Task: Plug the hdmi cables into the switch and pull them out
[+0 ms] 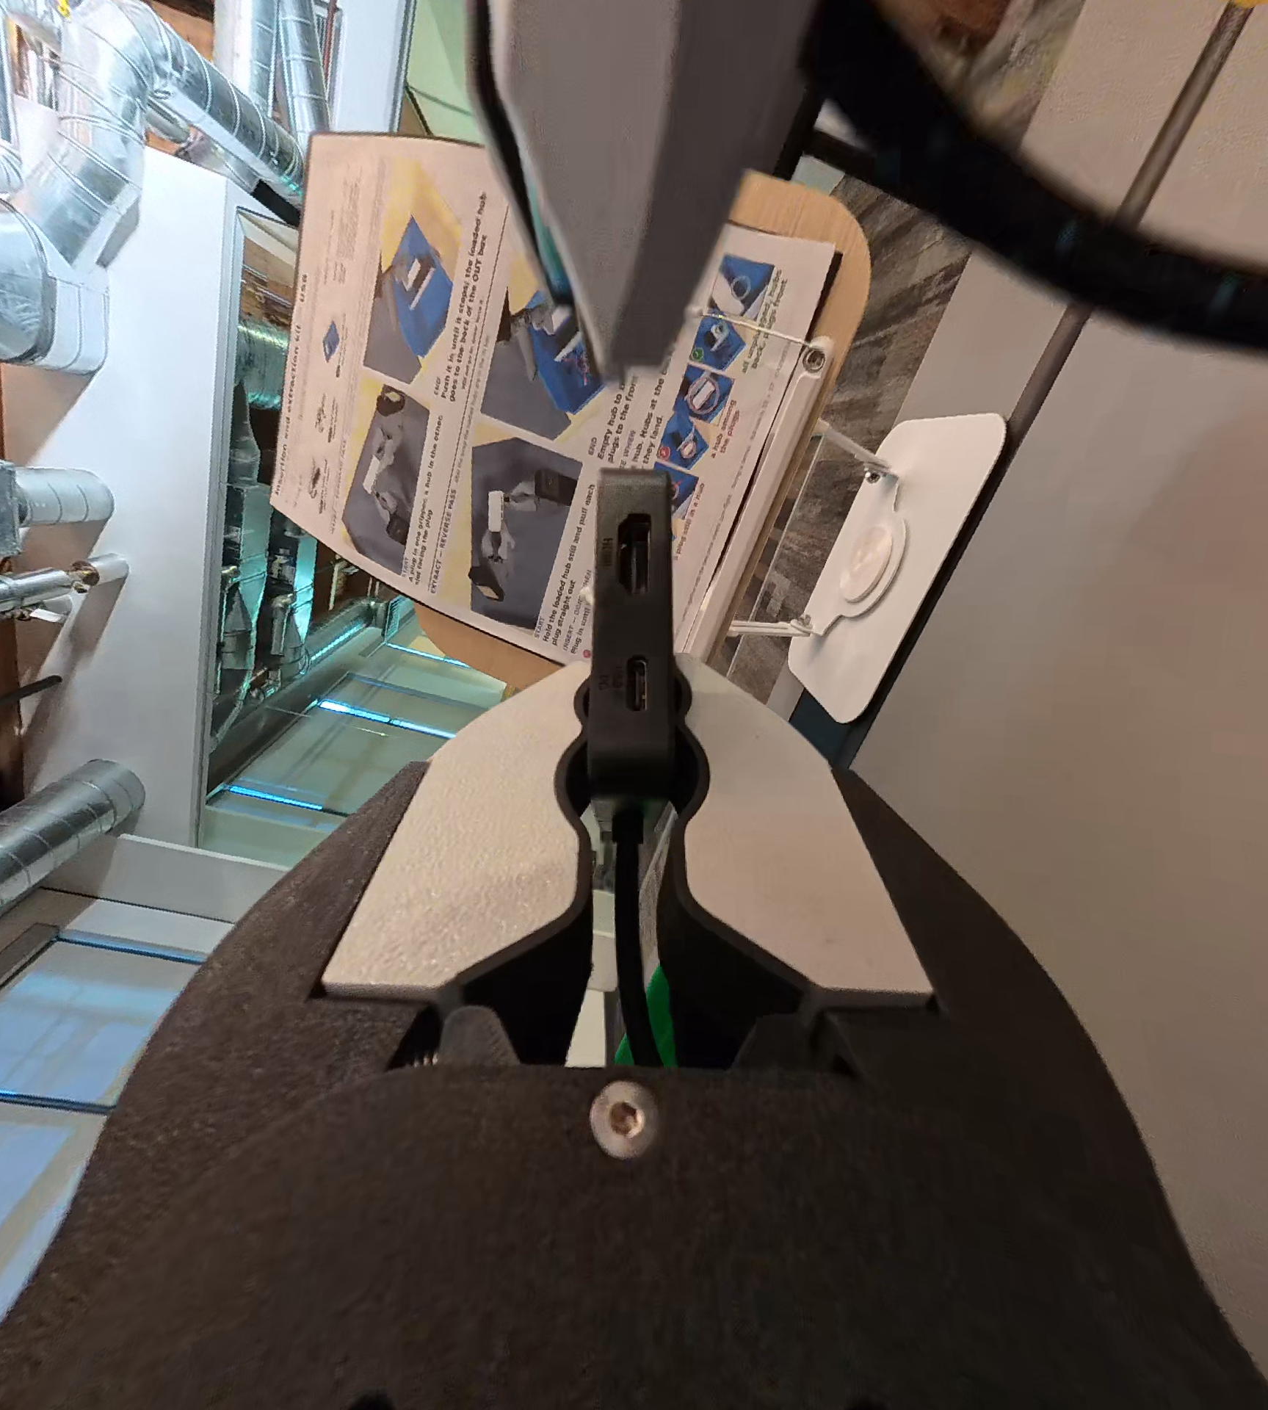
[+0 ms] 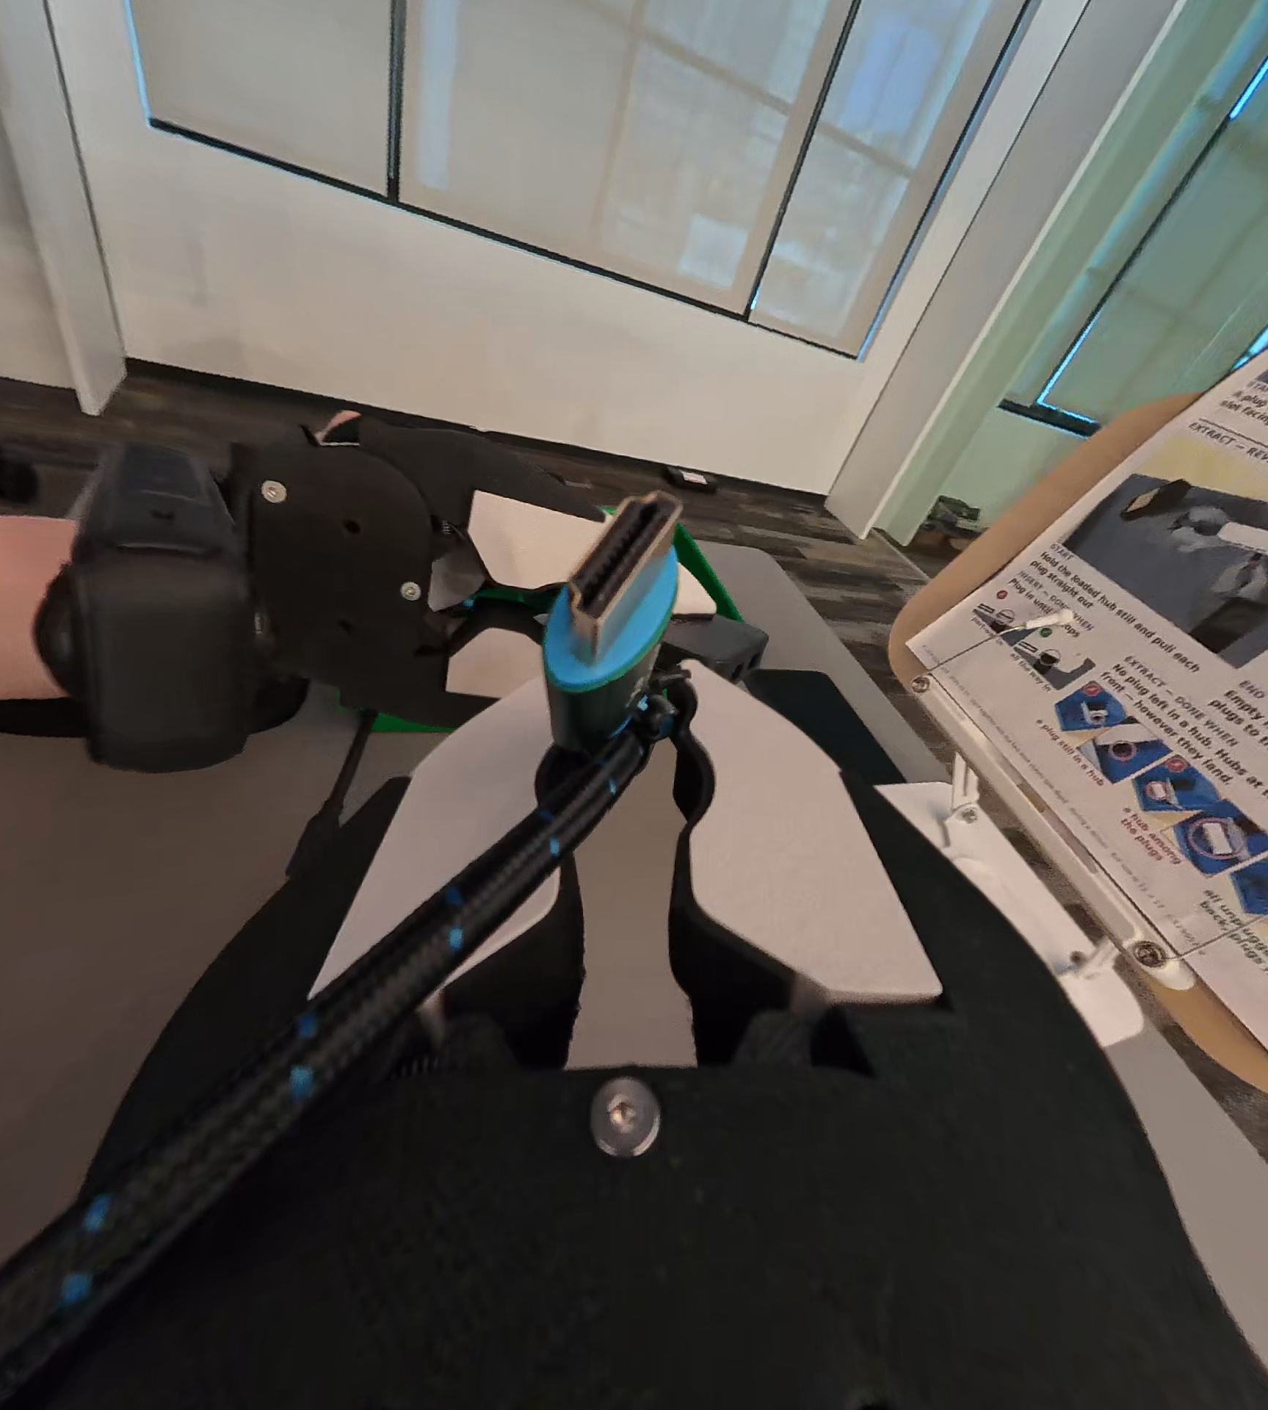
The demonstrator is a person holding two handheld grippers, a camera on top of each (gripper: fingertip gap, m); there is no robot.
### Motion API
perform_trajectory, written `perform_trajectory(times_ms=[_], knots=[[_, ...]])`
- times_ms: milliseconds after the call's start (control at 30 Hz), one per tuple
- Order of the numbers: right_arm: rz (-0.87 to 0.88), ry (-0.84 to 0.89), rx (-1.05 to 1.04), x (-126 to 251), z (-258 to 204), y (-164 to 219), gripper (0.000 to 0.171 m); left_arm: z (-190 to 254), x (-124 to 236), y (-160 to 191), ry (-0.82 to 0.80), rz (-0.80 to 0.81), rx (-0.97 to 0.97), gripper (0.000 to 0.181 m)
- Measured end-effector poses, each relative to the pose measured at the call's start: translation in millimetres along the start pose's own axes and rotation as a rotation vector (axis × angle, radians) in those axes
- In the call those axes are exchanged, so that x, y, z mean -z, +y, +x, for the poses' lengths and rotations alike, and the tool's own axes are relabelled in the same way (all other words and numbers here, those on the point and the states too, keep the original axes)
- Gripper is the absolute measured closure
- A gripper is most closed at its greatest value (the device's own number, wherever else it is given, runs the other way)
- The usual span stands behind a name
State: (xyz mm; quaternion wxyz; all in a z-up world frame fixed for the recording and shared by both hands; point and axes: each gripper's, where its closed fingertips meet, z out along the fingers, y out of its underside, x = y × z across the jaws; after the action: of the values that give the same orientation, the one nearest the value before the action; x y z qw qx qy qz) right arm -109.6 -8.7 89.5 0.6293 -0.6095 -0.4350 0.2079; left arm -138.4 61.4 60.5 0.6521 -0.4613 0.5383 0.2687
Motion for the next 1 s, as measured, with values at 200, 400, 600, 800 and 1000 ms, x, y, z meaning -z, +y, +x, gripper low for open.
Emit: perform_trajectory(times_ms=[200,400,600,800,1000], knots=[[-0.003,0.093,0.062,-16,-4,4,0.149,2,3,-1,0.013,-0.028,-0.008,0.168],[0.017,0.161,0.077,-21,1,8,0.149,3,5,-4,0.026,-0.029,0.000,0.168],[0.037,0.184,0.075,-21,3,9,0.149,3,6,-3,0.040,-0.036,0.025,0.168],[0.017,0.229,0.034,-21,9,11,0.149,2,7,-3,0.024,-0.049,0.015,0.168],[-0.040,0.230,-0.030,-21,11,16,0.149,9,6,-3,0.074,-0.050,0.052,0.168]])
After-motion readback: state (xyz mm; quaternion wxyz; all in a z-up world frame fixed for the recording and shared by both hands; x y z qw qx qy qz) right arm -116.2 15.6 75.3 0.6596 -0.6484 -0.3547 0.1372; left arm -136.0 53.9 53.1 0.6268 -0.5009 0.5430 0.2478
